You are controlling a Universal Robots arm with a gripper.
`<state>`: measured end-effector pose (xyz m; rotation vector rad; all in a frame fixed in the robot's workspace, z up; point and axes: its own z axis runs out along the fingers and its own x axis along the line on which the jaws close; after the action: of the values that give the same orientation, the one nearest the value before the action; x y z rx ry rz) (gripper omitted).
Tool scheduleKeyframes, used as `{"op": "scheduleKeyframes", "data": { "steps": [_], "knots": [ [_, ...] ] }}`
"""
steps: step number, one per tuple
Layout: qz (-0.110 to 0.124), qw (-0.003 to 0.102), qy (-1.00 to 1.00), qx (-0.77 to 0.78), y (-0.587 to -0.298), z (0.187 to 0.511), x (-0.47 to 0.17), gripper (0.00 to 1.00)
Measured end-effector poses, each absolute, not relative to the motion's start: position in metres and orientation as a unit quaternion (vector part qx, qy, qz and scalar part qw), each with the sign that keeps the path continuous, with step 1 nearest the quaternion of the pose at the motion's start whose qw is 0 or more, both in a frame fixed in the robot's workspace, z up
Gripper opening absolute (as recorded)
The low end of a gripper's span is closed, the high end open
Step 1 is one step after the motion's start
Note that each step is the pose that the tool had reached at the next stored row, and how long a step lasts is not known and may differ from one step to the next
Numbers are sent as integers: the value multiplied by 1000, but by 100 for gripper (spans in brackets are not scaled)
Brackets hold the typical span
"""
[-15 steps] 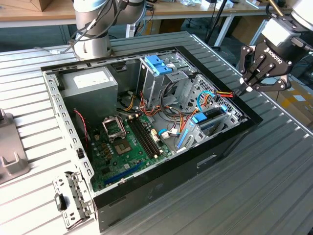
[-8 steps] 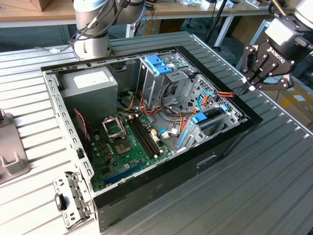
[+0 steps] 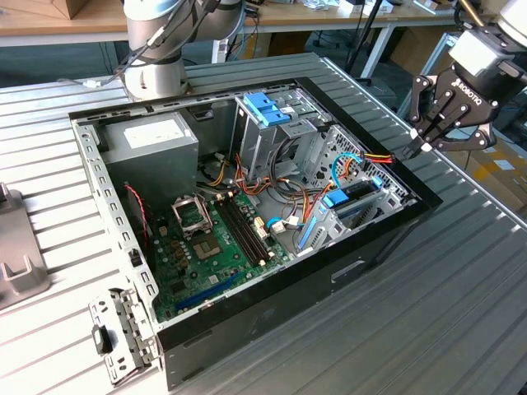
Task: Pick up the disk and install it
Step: 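Insert the first disk wire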
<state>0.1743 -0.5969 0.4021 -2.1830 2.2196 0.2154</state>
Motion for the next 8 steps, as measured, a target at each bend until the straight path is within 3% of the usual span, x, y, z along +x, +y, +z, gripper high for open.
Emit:
{"op": "scheduleKeyframes", "data": {
  "steps": [4,8],
  "knots": [
    [57,23,711,-701,-597,401,174,11],
    [55,25,711,-701,-597,401,174,11]
  ]
}}
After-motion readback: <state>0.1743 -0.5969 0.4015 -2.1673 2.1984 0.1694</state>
